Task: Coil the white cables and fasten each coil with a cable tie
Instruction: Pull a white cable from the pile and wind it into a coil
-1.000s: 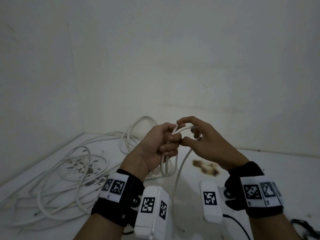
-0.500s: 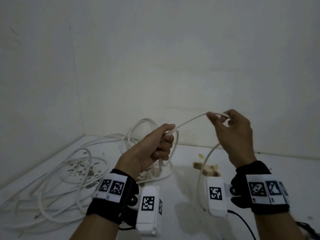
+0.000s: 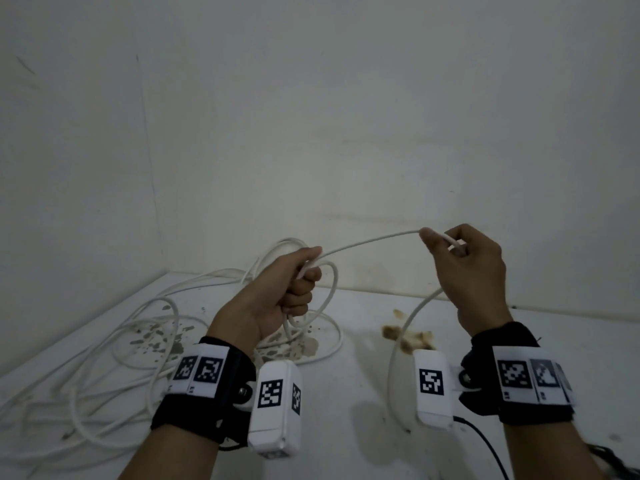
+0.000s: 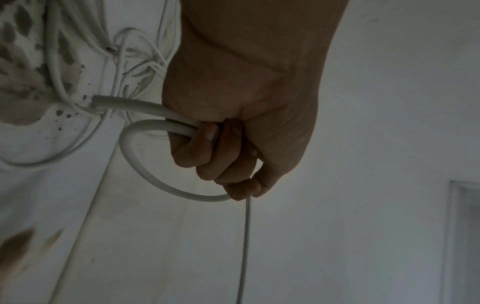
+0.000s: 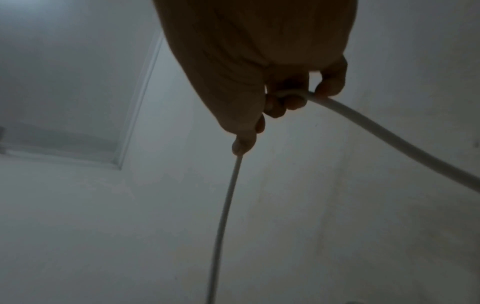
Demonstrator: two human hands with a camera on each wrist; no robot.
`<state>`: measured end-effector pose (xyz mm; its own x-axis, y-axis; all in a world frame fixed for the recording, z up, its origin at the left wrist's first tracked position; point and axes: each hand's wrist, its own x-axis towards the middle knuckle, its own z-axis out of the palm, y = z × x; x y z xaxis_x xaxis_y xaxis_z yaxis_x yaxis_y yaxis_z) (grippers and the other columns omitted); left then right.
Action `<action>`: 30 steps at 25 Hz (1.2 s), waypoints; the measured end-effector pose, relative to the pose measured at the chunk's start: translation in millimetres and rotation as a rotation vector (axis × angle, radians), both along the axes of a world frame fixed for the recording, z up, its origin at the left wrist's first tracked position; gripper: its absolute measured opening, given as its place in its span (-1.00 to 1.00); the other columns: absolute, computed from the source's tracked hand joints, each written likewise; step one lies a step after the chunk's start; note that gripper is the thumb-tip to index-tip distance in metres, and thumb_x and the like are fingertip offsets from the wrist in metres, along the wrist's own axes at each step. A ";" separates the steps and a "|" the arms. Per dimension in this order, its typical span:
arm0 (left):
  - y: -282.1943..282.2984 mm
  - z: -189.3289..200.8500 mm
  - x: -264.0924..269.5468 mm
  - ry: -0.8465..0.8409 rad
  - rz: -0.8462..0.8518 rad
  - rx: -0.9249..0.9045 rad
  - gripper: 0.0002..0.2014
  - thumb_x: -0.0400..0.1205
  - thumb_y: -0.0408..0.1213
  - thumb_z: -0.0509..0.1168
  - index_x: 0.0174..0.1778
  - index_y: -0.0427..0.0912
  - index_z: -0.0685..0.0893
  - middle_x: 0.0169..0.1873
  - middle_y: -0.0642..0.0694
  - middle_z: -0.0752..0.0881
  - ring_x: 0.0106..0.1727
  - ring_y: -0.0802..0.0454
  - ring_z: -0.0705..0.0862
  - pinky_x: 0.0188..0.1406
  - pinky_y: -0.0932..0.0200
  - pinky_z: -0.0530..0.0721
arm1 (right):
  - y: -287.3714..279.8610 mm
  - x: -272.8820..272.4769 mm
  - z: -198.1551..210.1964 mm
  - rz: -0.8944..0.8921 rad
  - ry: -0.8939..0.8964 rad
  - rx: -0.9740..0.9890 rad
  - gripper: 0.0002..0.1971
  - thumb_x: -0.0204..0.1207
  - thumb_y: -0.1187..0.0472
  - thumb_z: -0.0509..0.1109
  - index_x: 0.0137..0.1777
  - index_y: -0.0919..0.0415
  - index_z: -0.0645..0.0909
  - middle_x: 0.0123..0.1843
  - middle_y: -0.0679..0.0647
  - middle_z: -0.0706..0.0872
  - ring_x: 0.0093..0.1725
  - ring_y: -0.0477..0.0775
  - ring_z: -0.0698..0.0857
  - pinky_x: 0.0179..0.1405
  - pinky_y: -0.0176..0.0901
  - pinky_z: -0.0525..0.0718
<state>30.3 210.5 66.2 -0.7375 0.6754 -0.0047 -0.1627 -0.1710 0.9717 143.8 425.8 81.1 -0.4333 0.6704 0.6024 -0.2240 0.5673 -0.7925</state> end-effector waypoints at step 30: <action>2.5 -23.4 -25.4 -0.334 0.230 0.395 -0.42 0.74 -0.07 0.11 -0.68 0.00 0.29 -0.80 0.09 0.13 -0.83 0.17 0.08 -0.75 0.34 0.00 | -15.8 -5.4 -4.3 0.167 -0.280 0.383 -0.81 0.73 0.18 0.27 -0.08 0.09 0.68 -0.21 -0.01 0.73 -0.34 -0.03 0.73 -0.32 -0.28 0.64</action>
